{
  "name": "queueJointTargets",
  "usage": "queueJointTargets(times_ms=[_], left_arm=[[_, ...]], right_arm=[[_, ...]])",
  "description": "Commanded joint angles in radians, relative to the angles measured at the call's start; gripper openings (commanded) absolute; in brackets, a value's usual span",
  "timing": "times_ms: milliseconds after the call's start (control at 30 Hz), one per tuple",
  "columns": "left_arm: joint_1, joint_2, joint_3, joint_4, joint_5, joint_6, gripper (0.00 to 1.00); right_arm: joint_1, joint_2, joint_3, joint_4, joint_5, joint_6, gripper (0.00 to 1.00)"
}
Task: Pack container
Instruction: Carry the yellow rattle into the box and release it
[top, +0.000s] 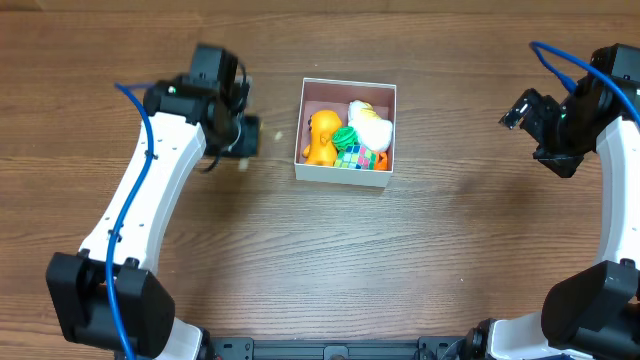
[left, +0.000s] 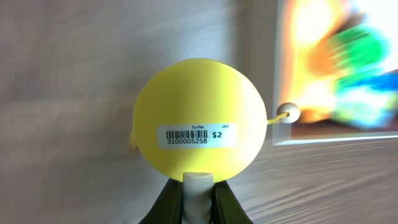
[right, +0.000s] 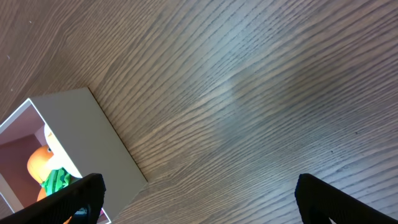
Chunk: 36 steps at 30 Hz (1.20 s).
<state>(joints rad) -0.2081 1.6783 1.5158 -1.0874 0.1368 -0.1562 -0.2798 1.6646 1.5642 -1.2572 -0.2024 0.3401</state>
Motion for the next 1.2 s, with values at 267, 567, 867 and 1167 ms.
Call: queueJointTargets(times_ms=[267, 567, 867, 1167], left_arm=[[-0.241, 0.103, 0.074, 0.269, -0.047, -0.131, 0.04], [-0.27, 0.321, 0.074, 0.488, 0.025, -0.192, 0.18], [-0.261, 0.269, 0.276, 0.267, 0.017, -0.092, 0.63], [-0.176, 0.101, 0.722, -0.298, -0.278, -0.116, 0.63]], right_arm=[[0.001, 0.002, 0.008, 0.003, -0.001, 0.004, 1.0], [0.001, 0.002, 0.008, 0.003, -0.001, 0.004, 1.0], [0.001, 0.002, 0.008, 0.003, -0.001, 0.004, 1.0], [0.001, 0.002, 0.008, 0.003, -0.001, 0.004, 1.0]])
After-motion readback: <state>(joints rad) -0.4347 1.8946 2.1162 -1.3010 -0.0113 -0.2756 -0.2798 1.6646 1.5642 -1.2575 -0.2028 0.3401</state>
